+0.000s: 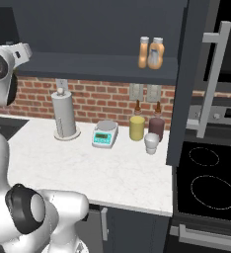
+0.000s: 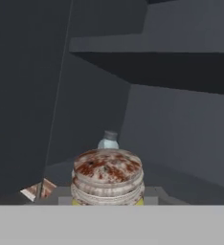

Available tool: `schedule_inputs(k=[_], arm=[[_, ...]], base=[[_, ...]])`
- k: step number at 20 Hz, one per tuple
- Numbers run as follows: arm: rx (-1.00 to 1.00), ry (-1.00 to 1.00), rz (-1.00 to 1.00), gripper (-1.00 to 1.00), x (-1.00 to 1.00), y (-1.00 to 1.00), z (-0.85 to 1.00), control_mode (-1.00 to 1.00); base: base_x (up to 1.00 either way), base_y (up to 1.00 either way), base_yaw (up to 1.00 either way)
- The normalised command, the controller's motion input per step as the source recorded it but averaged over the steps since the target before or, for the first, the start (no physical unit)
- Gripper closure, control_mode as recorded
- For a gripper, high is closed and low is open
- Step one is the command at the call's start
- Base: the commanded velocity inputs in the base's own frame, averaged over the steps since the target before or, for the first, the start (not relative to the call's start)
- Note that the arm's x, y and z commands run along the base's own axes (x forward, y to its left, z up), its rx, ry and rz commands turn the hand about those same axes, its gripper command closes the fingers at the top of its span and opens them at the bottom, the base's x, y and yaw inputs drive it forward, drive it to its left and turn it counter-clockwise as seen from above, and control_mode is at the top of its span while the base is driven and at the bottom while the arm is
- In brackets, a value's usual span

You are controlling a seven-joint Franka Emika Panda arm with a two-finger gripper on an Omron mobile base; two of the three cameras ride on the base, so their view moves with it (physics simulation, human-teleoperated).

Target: Put the shaker and condiment bottle from the counter next to their counterparts in the cabinet.

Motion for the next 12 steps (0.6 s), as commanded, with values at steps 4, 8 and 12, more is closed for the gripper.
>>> schedule_inputs(k=[4,8,12], arm=[[0.04,0.0,0.0,1.0,0.3,0.0,0.09,-1.0],[0.04,0.0,0.0,1.0,0.44,0.0,0.04,-1.0],[0.07,0.0,0.0,1.0,0.41,0.0,0.0,-1.0]], base=[[0.0,0.0,0.0],[0.0,0.0,0.0],[0.0,0.0,0.0]])
